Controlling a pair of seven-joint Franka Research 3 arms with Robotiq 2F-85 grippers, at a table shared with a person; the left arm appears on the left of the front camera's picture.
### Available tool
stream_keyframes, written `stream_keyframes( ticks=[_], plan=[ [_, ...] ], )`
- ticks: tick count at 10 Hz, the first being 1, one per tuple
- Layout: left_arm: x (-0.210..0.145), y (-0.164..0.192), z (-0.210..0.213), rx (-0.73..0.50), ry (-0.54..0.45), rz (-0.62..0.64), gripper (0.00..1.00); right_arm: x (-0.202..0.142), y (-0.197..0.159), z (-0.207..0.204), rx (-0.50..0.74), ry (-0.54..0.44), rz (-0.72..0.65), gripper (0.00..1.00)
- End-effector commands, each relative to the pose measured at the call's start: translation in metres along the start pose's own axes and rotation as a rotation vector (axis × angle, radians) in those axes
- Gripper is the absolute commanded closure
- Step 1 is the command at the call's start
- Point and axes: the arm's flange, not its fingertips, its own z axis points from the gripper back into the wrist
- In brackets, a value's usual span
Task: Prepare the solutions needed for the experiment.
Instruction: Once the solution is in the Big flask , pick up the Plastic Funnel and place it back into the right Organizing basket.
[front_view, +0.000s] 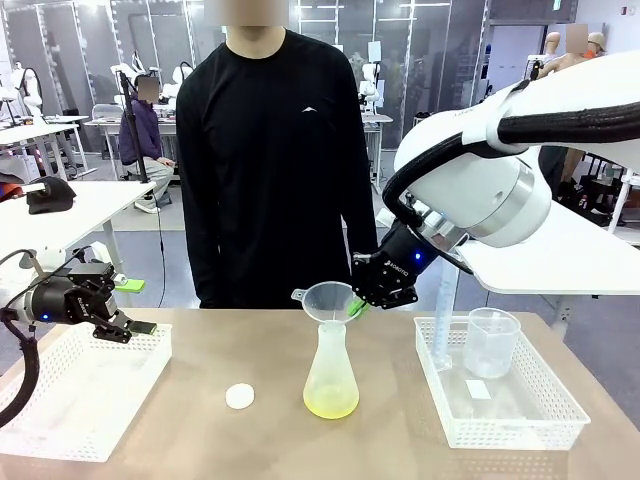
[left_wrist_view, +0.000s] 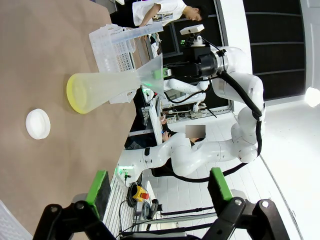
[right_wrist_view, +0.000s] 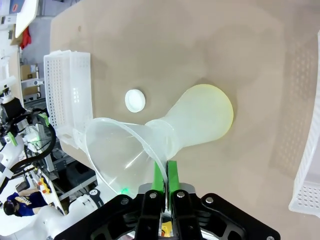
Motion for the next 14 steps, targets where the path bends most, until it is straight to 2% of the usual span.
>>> stream_keyframes(
  ticks=[1,10,14],
  plan=[
    [0.001,-0.001,0.0,0.003,0.003,-0.011,0.0,-0.011,0.008,0.013,-0.011,-0.045,-0.015,1.0],
    [0.001,-0.001,0.0,0.003,0.003,-0.011,0.0,-0.061,0.041,0.075,-0.034,-0.097,0.063,1.0],
    [0.001,-0.001,0.0,0.003,0.003,-0.011,0.0,-0.062,0.037,0.107,-0.019,-0.089,0.09,1.0]
  ],
)
